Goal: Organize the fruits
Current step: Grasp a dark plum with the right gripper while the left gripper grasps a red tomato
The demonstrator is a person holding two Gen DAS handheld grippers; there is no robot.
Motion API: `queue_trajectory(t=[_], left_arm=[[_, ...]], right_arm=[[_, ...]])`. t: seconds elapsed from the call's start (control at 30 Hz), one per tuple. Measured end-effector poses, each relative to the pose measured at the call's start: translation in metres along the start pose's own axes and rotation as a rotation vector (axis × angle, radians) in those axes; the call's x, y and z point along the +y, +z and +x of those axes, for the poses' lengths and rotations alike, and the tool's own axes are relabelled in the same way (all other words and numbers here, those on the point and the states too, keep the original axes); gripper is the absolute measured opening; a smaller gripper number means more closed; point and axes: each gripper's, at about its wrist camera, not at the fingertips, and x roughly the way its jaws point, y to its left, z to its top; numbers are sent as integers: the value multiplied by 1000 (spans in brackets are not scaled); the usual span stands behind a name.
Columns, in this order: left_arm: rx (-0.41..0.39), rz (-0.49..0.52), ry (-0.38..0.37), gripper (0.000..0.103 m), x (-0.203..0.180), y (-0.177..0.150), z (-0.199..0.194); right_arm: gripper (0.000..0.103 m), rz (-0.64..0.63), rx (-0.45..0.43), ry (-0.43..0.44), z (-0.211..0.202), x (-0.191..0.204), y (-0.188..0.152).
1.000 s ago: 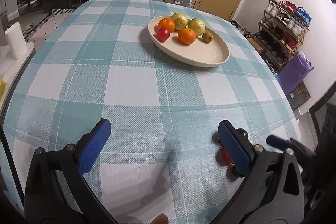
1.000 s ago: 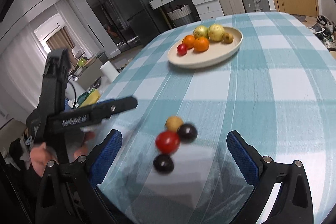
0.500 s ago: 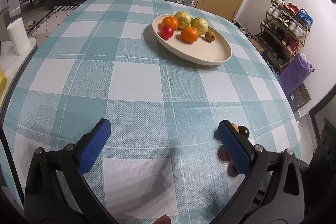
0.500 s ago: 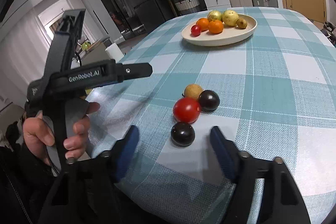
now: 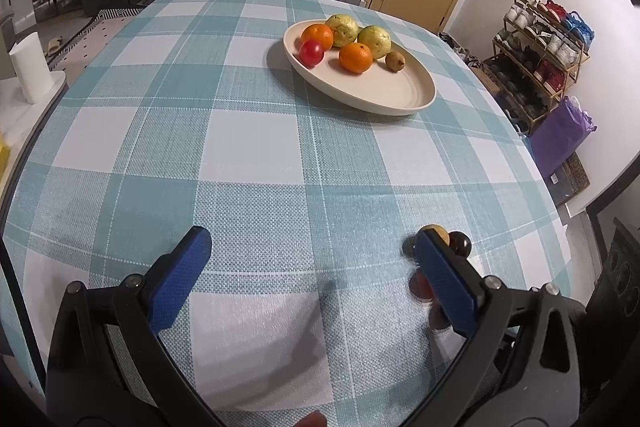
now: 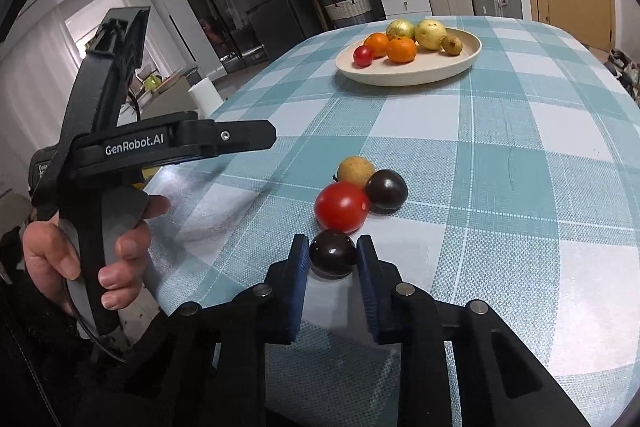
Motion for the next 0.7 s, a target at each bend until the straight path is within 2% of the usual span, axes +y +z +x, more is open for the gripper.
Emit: queue_trajectory(t=[0.17, 0.4, 0.7], left_arm=[[2, 4, 3, 102, -1, 0, 0], [15, 11, -1, 102, -2, -4, 2], [26, 42, -22, 102, -12, -7, 3]], right_arm=[[25, -27, -6, -14, 0, 4, 0], [24, 12, -30, 20, -5, -3, -1], [24, 30, -94, 9, -21, -9, -3]])
